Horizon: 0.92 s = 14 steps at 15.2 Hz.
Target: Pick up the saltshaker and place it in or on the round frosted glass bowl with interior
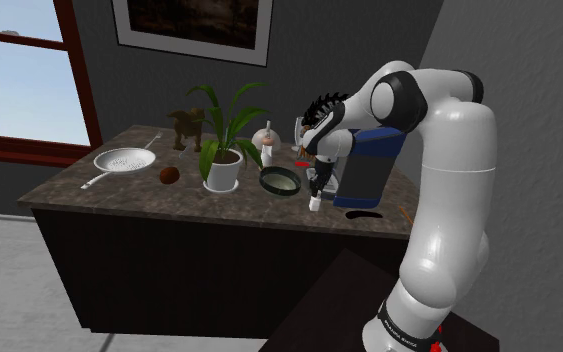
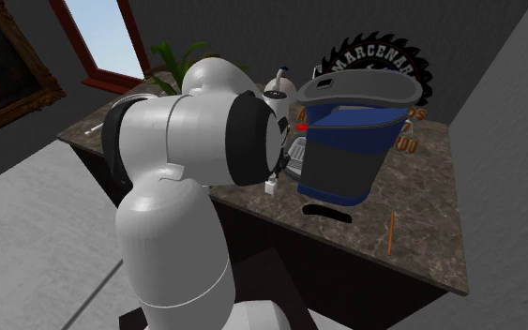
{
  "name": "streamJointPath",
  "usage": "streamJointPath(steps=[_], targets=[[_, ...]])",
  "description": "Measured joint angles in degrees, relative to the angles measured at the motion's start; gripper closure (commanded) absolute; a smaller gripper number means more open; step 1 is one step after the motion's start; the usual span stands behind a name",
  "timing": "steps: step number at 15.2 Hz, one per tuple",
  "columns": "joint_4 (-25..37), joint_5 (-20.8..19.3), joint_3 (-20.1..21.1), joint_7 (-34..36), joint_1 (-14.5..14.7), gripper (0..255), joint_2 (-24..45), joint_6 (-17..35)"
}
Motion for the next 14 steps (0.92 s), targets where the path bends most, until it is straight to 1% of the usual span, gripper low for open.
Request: streamJointPath(steps=[4, 14], targets=[[0.11, -0.84, -0.42, 0.57, 0.32, 255, -1.23, -1.22], [1.57, -4.46, -1.9, 2.94, 1.44, 255, -6.54, -7.35]])
